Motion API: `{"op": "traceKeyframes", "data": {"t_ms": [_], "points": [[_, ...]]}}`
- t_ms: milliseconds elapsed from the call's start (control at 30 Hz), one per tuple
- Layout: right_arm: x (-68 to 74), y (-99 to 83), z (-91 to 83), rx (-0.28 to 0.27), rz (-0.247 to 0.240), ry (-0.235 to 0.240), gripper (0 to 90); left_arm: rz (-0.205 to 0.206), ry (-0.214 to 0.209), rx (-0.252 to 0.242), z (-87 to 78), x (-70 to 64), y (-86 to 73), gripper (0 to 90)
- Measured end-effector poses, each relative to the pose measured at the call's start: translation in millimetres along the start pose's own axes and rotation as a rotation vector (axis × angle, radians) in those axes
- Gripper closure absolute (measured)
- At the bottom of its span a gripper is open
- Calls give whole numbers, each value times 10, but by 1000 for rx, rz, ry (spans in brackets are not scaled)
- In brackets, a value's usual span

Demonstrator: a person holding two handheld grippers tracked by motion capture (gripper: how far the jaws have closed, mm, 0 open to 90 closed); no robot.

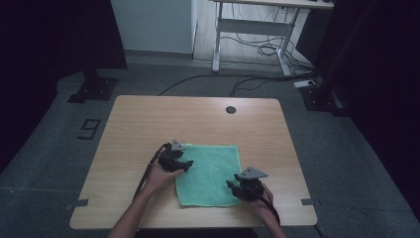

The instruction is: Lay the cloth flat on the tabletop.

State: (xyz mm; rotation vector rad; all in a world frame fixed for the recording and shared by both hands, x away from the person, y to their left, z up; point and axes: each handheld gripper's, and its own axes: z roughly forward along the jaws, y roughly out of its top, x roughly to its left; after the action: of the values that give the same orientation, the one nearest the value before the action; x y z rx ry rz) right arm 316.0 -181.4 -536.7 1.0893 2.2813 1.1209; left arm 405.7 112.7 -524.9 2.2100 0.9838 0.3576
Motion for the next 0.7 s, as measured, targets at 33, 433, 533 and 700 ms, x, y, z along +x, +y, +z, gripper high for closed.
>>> {"op": "traceKeyframes", "data": {"t_ms": [33,433,533,700], "points": [[0,35,5,-7,-2,3,538,-4,4,5,29,18,16,405],[-21,200,369,44,-10,27,502,-26,22,35,253,229,190,419],[-15,203,389,53,-13,11,501,-21,26,57,345,264,209,418],[-62,196,439,69,17,-2,500,-21,26,55,419,313,291,417]]}}
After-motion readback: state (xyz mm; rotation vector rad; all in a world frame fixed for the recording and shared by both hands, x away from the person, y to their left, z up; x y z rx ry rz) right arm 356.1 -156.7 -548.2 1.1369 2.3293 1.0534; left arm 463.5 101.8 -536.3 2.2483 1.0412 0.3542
